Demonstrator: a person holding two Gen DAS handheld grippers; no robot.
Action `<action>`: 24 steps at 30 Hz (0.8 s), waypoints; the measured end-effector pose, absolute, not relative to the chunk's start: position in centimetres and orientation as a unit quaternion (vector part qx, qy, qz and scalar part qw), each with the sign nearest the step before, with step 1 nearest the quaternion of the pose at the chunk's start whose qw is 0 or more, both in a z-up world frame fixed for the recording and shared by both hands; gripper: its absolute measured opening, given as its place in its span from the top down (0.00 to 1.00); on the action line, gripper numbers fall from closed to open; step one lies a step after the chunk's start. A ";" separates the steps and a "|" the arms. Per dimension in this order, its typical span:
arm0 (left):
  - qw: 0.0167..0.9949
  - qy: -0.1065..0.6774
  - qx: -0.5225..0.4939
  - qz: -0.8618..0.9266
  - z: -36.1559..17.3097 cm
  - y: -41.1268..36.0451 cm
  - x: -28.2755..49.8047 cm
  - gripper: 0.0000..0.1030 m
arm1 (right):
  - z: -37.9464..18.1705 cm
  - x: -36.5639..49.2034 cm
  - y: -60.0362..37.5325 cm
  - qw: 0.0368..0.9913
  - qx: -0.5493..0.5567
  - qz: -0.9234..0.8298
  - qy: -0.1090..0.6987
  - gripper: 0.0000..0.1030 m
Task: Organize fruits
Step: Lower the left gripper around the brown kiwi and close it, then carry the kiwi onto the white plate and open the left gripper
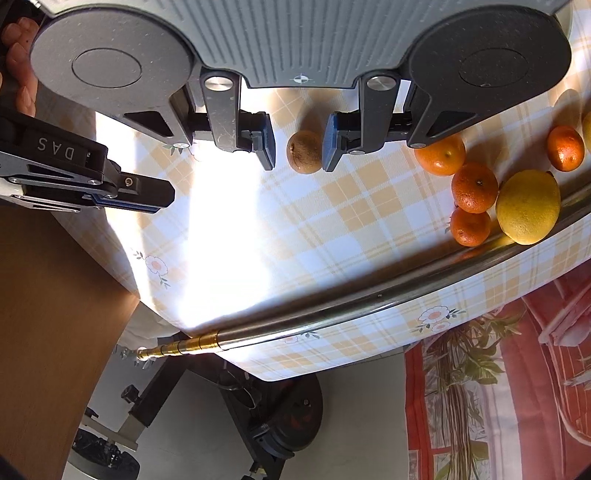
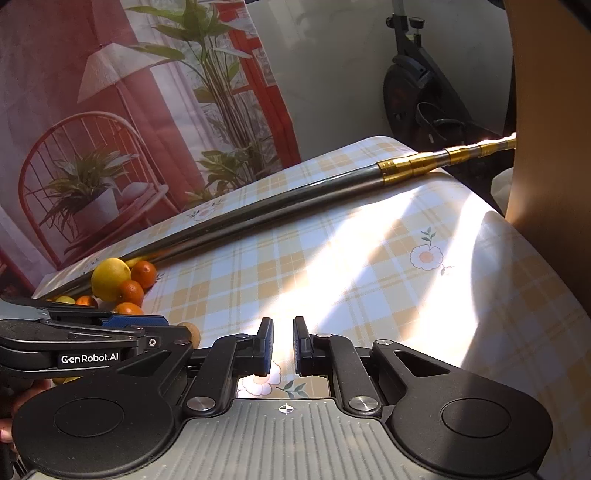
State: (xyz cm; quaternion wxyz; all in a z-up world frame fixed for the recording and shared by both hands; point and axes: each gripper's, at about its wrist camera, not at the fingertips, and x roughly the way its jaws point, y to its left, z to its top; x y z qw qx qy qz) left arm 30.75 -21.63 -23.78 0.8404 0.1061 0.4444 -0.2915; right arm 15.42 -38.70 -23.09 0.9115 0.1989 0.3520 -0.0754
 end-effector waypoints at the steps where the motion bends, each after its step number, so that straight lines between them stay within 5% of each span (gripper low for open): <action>1: 0.841 0.444 0.111 -0.289 -24.0 -21.8 30.7 0.72 | -23.2 15.3 -38.8 0.911 0.201 -0.076 0.352 0.90; 11: 0.844 0.437 0.148 -0.273 -24.9 -22.4 31.1 0.74 | -23.5 14.7 -38.9 0.908 0.204 -0.079 0.357 0.90; 24: 0.871 0.406 0.099 -0.259 -19.4 -15.4 28.6 0.74 | -21.7 15.0 -36.7 0.912 0.182 -0.065 0.363 0.90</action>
